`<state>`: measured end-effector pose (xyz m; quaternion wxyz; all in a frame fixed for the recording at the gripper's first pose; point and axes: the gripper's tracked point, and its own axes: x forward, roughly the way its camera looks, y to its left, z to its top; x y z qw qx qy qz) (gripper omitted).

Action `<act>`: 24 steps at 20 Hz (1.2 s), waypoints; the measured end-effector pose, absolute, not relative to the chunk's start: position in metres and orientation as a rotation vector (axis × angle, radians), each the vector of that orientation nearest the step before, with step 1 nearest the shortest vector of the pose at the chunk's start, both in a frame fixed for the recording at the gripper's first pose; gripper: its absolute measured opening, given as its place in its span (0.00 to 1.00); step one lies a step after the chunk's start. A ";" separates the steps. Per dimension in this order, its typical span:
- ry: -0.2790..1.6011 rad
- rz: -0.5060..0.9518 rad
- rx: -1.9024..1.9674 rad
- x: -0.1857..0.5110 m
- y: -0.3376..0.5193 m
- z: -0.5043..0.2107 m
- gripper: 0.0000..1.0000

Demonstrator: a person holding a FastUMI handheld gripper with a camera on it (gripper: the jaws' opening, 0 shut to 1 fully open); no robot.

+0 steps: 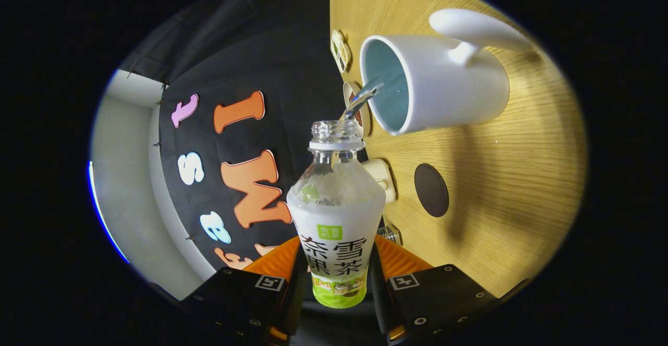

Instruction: Take the bottle from table, then pour the juice into the cup, finally place the bottle on the coaster

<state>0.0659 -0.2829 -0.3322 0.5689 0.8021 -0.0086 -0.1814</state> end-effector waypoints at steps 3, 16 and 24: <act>-0.035 -0.422 1.899 0.067 -0.283 -0.328 0.58; -0.049 -0.415 1.952 0.069 -0.281 -0.327 0.58; -0.073 -0.419 2.017 0.069 -0.285 -0.322 0.58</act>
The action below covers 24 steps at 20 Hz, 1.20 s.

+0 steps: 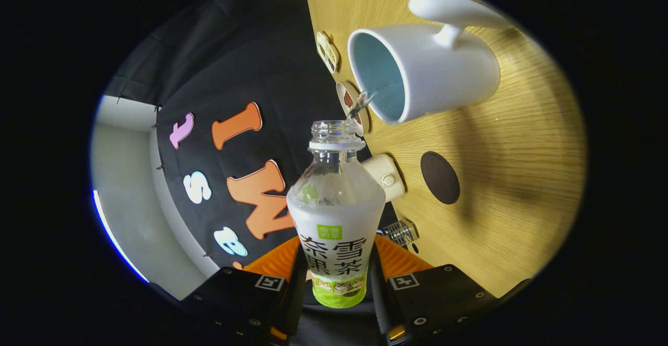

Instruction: Take the bottle from table, then pour the juice into the cup, finally place the bottle on the coaster

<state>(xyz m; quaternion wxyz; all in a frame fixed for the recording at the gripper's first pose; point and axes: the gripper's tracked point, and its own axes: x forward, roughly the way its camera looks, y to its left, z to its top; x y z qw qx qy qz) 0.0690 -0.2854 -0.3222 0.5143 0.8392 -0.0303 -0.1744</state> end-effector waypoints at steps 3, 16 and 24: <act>-0.082 -0.418 2.037 0.069 -0.287 -0.316 0.58; -0.103 -0.403 2.135 0.070 -0.293 -0.305 0.58; -0.143 -0.370 2.230 0.071 -0.296 -0.296 0.58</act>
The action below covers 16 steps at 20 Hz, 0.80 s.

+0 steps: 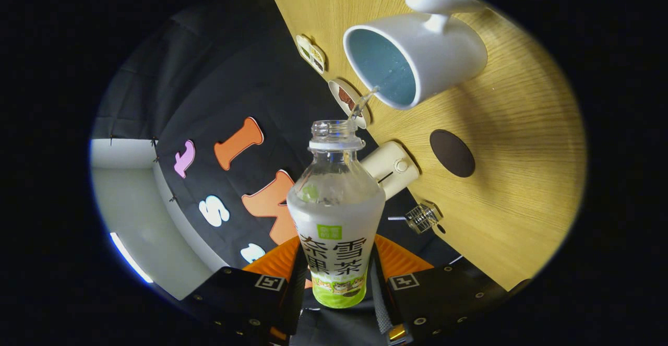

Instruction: Take the bottle from table, then pour the juice into the cup, finally place the bottle on the coaster

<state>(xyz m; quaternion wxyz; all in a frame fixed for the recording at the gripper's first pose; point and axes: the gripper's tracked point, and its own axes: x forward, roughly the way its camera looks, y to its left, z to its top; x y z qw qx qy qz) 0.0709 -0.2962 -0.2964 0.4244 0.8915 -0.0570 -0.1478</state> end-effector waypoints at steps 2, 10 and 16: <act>-0.157 -0.369 2.256 0.072 -0.298 -0.293 0.58; -0.201 -0.365 2.335 0.065 -0.305 -0.297 0.58; -0.230 -0.352 2.370 0.067 -0.307 -0.294 0.58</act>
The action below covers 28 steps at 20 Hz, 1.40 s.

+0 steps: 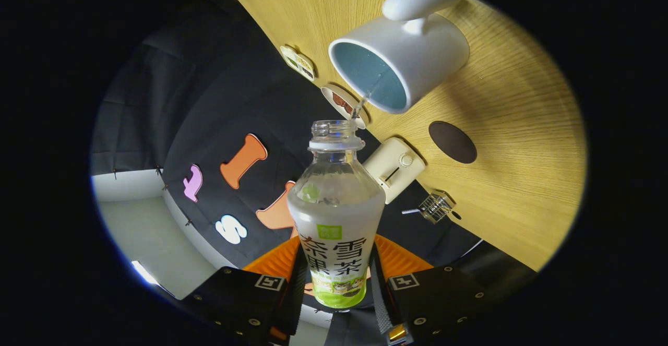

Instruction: Take the bottle from table, then pour the juice into the cup, finally place the bottle on the coaster

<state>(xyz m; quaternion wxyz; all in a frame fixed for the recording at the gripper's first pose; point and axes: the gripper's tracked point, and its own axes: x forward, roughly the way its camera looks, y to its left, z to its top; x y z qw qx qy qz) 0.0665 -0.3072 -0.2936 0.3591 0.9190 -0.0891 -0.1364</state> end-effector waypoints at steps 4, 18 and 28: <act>-0.224 -0.367 2.370 0.064 -0.309 -0.298 0.58; -0.144 -0.445 1.873 0.058 -0.307 -0.326 0.58; -0.095 -0.378 1.107 0.044 -0.307 -0.311 0.57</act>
